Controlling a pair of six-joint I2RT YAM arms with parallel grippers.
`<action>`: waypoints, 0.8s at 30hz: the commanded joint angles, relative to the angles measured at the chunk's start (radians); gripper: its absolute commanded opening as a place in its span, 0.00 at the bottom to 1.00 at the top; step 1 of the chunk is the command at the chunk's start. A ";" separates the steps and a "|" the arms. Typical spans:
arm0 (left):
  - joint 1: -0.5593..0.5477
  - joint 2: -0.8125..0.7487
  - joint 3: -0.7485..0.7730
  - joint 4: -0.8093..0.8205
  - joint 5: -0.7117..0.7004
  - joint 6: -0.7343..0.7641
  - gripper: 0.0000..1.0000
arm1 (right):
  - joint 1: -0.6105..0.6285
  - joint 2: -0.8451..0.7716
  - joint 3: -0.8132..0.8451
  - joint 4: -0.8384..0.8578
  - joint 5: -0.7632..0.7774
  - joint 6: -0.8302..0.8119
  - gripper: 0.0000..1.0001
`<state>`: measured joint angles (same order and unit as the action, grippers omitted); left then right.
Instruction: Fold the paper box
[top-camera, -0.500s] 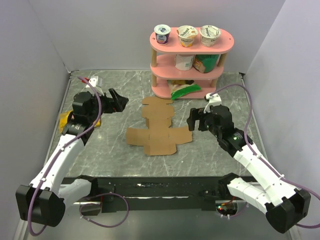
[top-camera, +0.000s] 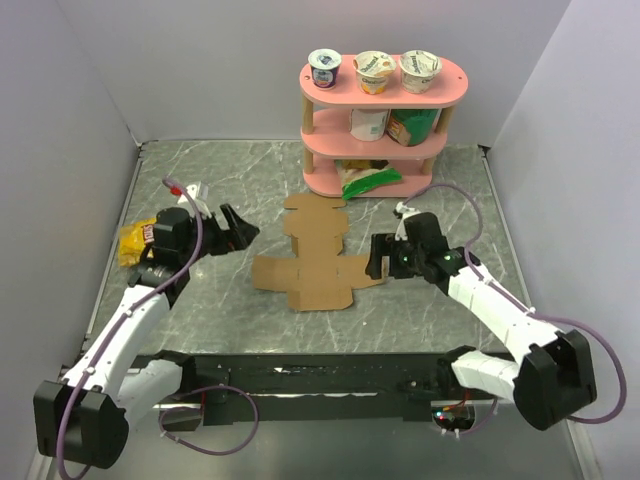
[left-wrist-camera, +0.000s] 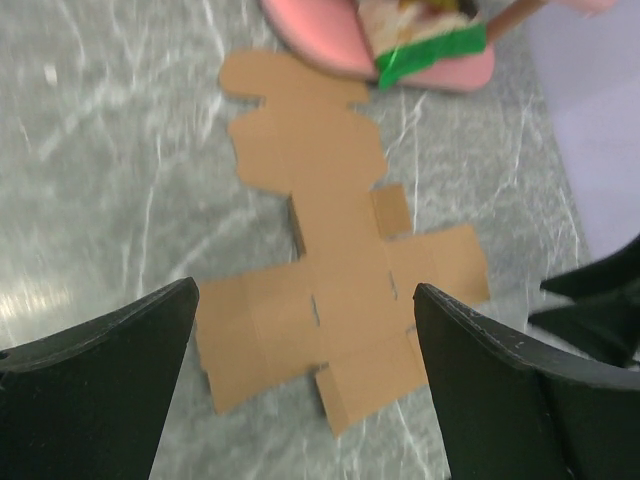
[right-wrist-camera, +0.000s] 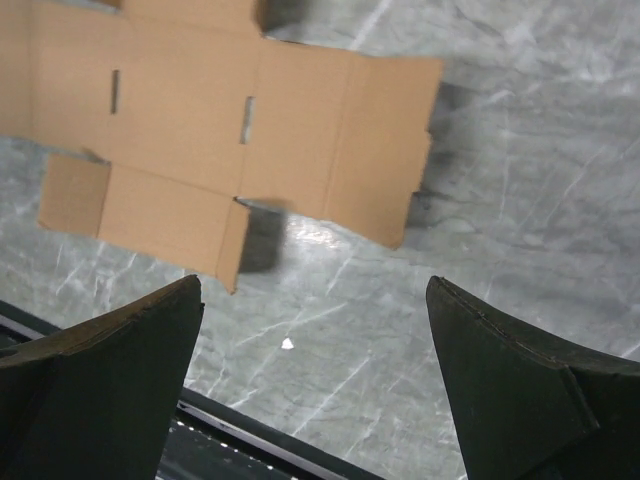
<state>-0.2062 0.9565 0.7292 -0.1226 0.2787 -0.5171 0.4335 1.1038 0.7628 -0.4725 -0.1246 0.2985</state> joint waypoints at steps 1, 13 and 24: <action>0.007 -0.021 -0.062 -0.028 0.045 -0.093 0.96 | -0.120 0.048 -0.003 0.064 -0.099 0.027 1.00; 0.050 0.030 -0.194 -0.037 0.048 -0.192 0.96 | -0.154 0.349 0.093 0.120 -0.188 -0.013 0.85; 0.042 0.197 -0.271 0.139 0.060 -0.229 0.92 | -0.115 0.384 0.118 0.169 -0.222 -0.033 0.50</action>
<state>-0.1585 1.1088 0.4557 -0.1017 0.3172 -0.7258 0.2901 1.4944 0.8234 -0.3336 -0.3481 0.2855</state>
